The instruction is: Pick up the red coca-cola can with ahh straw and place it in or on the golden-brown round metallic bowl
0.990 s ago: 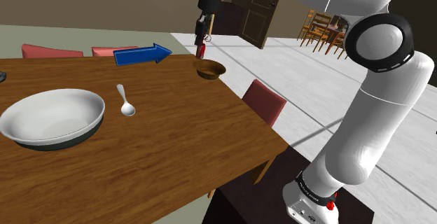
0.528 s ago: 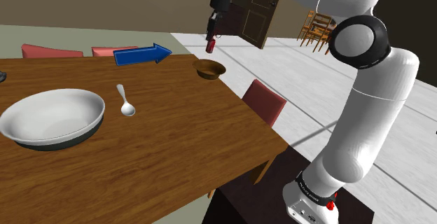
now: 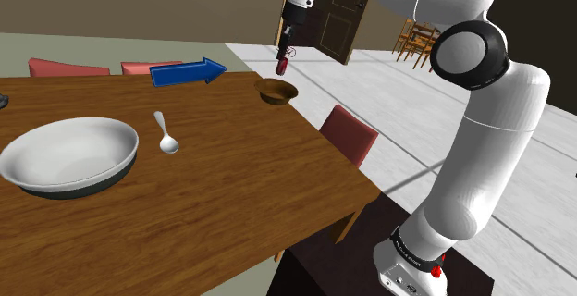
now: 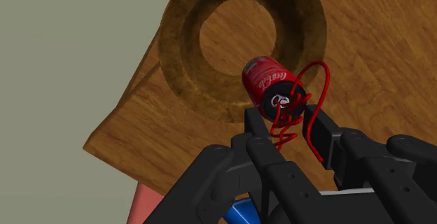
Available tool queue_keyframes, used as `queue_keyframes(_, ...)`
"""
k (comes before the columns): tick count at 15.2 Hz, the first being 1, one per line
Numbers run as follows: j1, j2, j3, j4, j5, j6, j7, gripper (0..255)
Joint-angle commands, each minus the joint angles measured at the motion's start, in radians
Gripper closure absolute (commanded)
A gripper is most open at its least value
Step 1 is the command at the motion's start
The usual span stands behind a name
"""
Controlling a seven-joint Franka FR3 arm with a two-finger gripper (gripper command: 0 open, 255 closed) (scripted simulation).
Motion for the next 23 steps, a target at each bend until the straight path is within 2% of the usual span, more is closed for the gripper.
queue_keyframes(1, -0.001, -0.005, 0.0, -0.035, 0.001, 0.03, -0.003, 255)
queue_keyframes(9, -0.001, -0.021, -0.001, -0.166, 0.004, 0.146, -0.012, 255)
queue_keyframes(17, -0.001, -0.021, -0.001, -0.166, 0.004, 0.146, -0.012, 255)
queue_keyframes(18, -0.001, -0.021, -0.001, -0.166, 0.004, 0.146, -0.012, 0)
queue_keyframes(23, -0.001, -0.021, -0.001, -0.166, 0.004, 0.146, -0.012, 0)
